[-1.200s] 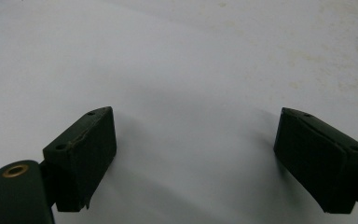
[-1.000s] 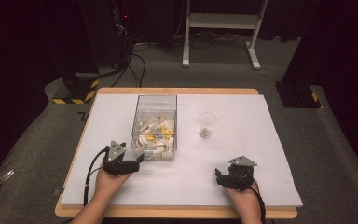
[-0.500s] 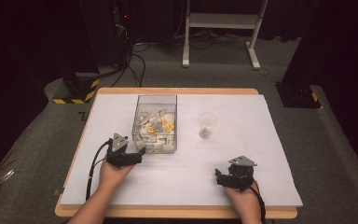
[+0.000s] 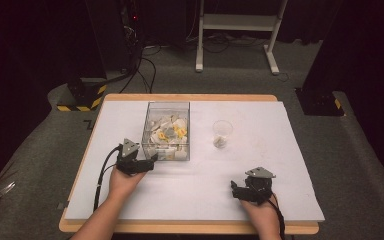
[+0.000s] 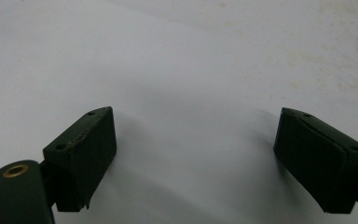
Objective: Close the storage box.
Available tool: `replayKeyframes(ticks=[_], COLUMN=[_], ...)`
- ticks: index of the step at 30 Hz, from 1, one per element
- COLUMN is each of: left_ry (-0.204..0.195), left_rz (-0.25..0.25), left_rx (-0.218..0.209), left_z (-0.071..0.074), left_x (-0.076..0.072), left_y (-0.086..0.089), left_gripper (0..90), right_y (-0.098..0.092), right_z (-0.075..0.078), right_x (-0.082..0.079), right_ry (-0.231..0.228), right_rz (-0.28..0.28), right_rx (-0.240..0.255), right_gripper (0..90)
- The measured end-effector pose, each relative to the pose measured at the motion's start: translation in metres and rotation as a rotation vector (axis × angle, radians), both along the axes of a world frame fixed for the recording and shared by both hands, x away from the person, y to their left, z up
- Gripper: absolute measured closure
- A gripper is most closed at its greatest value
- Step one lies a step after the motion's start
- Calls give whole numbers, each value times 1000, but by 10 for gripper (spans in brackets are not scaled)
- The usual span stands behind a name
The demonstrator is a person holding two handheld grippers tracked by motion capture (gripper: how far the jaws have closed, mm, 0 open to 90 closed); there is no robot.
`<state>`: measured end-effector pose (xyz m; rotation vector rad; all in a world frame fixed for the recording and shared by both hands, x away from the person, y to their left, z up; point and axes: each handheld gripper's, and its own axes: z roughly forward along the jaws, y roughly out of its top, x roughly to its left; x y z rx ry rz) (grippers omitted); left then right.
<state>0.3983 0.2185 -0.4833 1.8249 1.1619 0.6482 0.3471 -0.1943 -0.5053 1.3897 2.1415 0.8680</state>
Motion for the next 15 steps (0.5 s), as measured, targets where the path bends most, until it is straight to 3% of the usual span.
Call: replayKeyframes(ticks=[15], left_ry=[15], left_rz=[7], left_rx=[-32], left_z=[-4], left_x=[12], left_y=[-4], left_gripper=[140], right_y=[0], right_z=[0], right_x=[0], right_ry=[3], right_rz=[-2], right_rx=[3], right_gripper=[127])
